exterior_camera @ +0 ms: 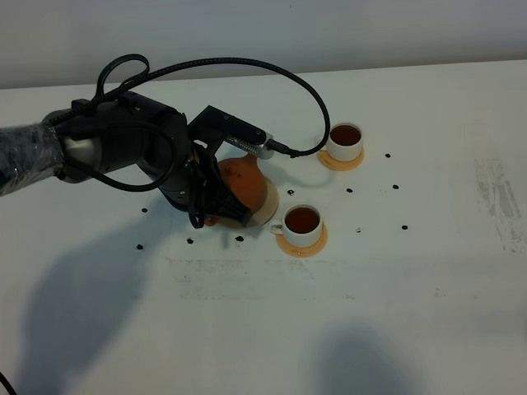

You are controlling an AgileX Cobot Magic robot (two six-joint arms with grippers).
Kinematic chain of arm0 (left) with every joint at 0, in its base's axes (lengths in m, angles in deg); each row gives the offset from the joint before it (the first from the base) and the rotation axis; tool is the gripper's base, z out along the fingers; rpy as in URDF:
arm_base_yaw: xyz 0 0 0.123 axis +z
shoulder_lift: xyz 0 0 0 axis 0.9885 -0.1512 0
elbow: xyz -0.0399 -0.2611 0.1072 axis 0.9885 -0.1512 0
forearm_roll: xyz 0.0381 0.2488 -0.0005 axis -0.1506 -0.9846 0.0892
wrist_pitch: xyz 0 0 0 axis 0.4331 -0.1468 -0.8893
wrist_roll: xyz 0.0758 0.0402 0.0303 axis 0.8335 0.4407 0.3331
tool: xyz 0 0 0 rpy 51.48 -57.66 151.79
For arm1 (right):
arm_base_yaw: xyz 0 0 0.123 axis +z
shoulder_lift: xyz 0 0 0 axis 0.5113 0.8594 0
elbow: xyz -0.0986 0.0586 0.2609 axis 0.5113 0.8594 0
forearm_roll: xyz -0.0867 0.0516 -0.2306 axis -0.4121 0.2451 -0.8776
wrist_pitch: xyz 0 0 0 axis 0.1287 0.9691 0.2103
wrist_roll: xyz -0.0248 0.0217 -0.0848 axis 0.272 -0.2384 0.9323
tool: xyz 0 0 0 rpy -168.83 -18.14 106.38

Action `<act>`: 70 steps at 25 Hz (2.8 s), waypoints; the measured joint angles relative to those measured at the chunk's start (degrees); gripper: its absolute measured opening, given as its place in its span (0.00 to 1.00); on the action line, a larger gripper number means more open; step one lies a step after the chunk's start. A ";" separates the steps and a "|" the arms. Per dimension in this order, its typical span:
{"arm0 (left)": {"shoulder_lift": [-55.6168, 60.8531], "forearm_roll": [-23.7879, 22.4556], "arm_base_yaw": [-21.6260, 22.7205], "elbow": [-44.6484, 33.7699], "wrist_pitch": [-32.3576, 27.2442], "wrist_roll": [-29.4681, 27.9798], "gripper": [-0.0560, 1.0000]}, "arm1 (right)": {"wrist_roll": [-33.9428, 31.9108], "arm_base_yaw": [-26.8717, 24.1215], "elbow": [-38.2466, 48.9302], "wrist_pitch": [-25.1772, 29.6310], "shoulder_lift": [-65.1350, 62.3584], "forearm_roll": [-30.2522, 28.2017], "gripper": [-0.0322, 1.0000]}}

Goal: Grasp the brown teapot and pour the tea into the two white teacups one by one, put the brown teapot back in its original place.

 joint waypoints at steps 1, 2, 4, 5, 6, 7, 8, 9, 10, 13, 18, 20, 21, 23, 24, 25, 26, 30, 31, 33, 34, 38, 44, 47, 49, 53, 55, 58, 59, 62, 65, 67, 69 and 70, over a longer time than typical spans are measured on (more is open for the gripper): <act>0.00 0.00 0.00 0.00 -0.12 0.00 0.15 | 0.00 0.00 0.00 0.00 0.00 0.00 0.46; 0.00 0.31 0.00 0.00 -0.26 0.00 0.15 | 0.00 0.00 0.00 0.00 0.00 0.00 0.46; 0.00 0.40 0.00 0.00 -0.71 0.05 0.15 | 0.00 0.00 0.00 0.00 0.00 0.00 0.46; 0.00 0.43 0.00 0.00 -0.83 0.05 0.15 | 0.00 0.00 0.00 0.00 0.00 0.00 0.46; 0.00 0.48 0.00 0.00 -0.89 0.05 0.15 | 0.00 0.00 0.00 0.00 0.00 0.00 0.46; 0.00 0.48 0.00 0.00 -0.95 0.05 0.15 | 0.00 0.00 0.00 0.00 0.00 0.00 0.46; 0.00 0.50 0.00 0.00 -1.06 0.05 0.15 | 0.00 0.00 0.00 0.00 0.00 0.00 0.46; 0.00 0.54 0.00 0.00 -1.11 0.05 0.15 | 0.00 0.00 0.00 0.00 0.00 0.00 0.46; 0.00 0.59 0.00 0.00 -1.18 0.05 0.15 | 0.00 0.00 0.00 0.00 0.00 0.00 0.46; 0.00 0.75 0.00 0.00 -1.59 0.05 0.18 | 0.00 0.00 0.00 0.00 0.00 0.00 0.46; 0.00 0.85 0.00 0.00 -1.79 0.05 0.29 | 0.00 0.00 0.00 0.00 0.00 0.00 0.46; 0.00 0.89 0.00 0.00 -1.89 0.05 0.32 | 0.00 0.00 0.00 0.00 0.00 0.00 0.46; 0.00 0.89 0.00 0.00 -1.94 0.05 0.34 | 0.00 0.00 0.00 0.00 0.00 0.00 0.46; 0.00 0.89 0.00 0.00 -1.94 0.05 0.36 | 0.00 0.00 0.00 0.00 0.00 0.00 0.46; 0.20 0.78 0.00 0.00 -1.96 0.05 0.36 | 0.00 0.00 0.00 0.00 0.00 0.00 0.46; 0.40 0.73 0.00 0.00 -2.00 0.05 0.36 | 0.00 0.00 0.00 0.00 0.00 0.00 0.46; 0.90 0.67 0.00 0.00 -2.00 0.05 0.36 | 0.00 0.00 0.00 0.00 0.00 0.00 0.46; 3.90 -0.48 0.00 0.00 -2.00 0.00 0.37 | 0.00 0.00 0.00 0.00 0.00 0.00 0.46; 4.61 -0.62 0.20 0.00 -2.00 -0.04 0.37 | 0.00 0.00 0.00 0.00 0.00 0.00 0.46; 5.89 -0.66 0.86 -0.62 -1.78 -0.07 0.37 | 0.00 0.00 0.00 0.00 0.00 0.00 0.46; 6.73 -0.73 1.42 -1.34 -1.66 -0.12 0.37 | 0.00 0.00 0.00 0.00 0.00 0.00 0.46; 10.20 -0.93 4.82 -6.09 -1.56 -0.12 0.37 | 0.00 0.00 0.00 0.00 0.00 0.00 0.46; 19.03 -4.76 14.02 -13.86 -1.86 -2.98 0.37 | 0.00 0.00 0.00 0.00 0.00 0.00 0.46; 25.20 -5.95 19.96 -16.25 -3.32 -5.35 0.37 | 0.00 0.00 0.00 0.00 0.00 0.00 0.46; 29.51 -6.21 22.86 -17.67 -4.54 -5.81 0.37 | 0.00 0.00 0.00 0.00 0.00 0.00 0.46; 38.30 -6.65 27.59 -20.22 -8.97 -5.97 0.37 | 0.00 0.00 0.00 0.00 0.00 0.00 0.46; 42.42 -6.78 29.50 -21.95 -11.29 -6.06 0.37 | 0.00 0.00 0.00 0.00 0.00 0.00 0.46; 49.70 -6.78 32.00 -25.50 -13.94 -6.53 0.37 | 0.00 0.00 0.00 0.00 0.00 0.00 0.46; 51.81 -6.73 32.69 -26.68 -14.86 -6.53 0.37 | 0.00 0.00 0.00 0.00 0.00 0.00 0.46; 59.37 -5.87 33.49 -29.26 -18.61 -6.53 0.37 | 0.00 0.00 0.00 0.00 0.00 0.00 0.46; 67.10 -4.66 33.49 -30.56 -24.41 -6.88 0.37 | 0.00 0.00 0.00 0.00 0.00 0.00 0.46; 72.10 -3.73 33.49 -31.90 -26.60 -6.88 0.37 | 0.00 0.00 0.00 0.00 0.00 0.00 0.46; 77.35 -2.57 33.49 -34.24 -27.19 -6.91 0.37 | 0.00 0.00 0.00 0.00 0.00 0.00 0.46; 80.14 -2.25 33.49 -35.51 -27.29 -6.96 0.37 | 0.00 0.00 0.00 0.00 0.00 0.00 0.46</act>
